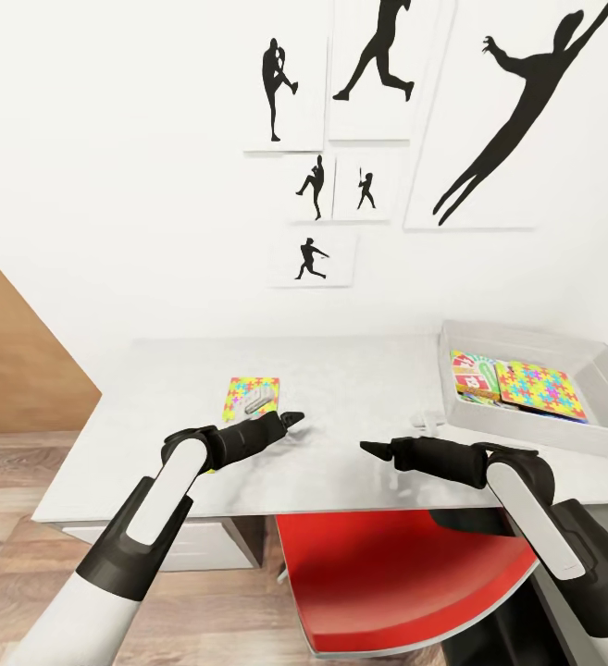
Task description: Put all the toys in the child's room - the three board games (two on the bed and one on the table), the two jigsaw puzzles on the table, and the tennis ball on the table - inside the toy box on the table in the child's room.
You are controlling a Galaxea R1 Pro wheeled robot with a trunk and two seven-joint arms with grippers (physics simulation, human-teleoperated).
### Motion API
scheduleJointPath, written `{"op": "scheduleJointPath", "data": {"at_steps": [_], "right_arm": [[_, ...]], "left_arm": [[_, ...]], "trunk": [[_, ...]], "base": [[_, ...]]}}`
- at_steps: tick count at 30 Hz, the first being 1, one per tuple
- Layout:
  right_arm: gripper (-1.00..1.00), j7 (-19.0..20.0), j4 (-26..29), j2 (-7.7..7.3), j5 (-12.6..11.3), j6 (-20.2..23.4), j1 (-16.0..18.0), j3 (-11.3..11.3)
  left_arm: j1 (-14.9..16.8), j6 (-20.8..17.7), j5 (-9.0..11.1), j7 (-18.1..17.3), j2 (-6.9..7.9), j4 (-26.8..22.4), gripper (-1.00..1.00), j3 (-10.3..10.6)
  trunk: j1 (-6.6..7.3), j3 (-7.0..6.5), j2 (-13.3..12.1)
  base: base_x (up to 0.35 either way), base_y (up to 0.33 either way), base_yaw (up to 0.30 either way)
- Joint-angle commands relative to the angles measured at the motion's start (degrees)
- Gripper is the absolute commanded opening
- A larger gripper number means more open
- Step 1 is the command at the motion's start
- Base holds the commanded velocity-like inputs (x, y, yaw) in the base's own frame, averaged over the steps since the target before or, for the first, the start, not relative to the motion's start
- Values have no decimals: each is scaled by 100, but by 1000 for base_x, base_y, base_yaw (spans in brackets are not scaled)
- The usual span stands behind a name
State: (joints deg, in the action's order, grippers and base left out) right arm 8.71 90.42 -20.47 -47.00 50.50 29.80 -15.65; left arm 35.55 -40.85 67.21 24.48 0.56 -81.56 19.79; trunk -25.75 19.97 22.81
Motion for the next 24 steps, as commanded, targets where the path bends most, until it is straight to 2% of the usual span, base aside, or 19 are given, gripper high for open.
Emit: {"op": "scheduleJointPath", "data": {"at_steps": [1, 13, 24], "right_arm": [[100, 40, 2, -3, 43, 16, 6, -2], [100, 31, 100, -21, 42, 60, 3, 37], [100, -43, 162, -24, 83, 314, -128, 140]], "left_arm": [[6, 2, 60, 58, 4, -7, 100, 9], [52, -68, 83, 64, 19, -105, 100, 3], [59, -418, 118, 49, 79, -444, 100, -10]], "trunk": [[-3, 10, 11], [-3, 10, 11], [-3, 10, 11]], "base": [[0, 0, 0], [-7, 6, 0], [-147, 125, 0]]}}
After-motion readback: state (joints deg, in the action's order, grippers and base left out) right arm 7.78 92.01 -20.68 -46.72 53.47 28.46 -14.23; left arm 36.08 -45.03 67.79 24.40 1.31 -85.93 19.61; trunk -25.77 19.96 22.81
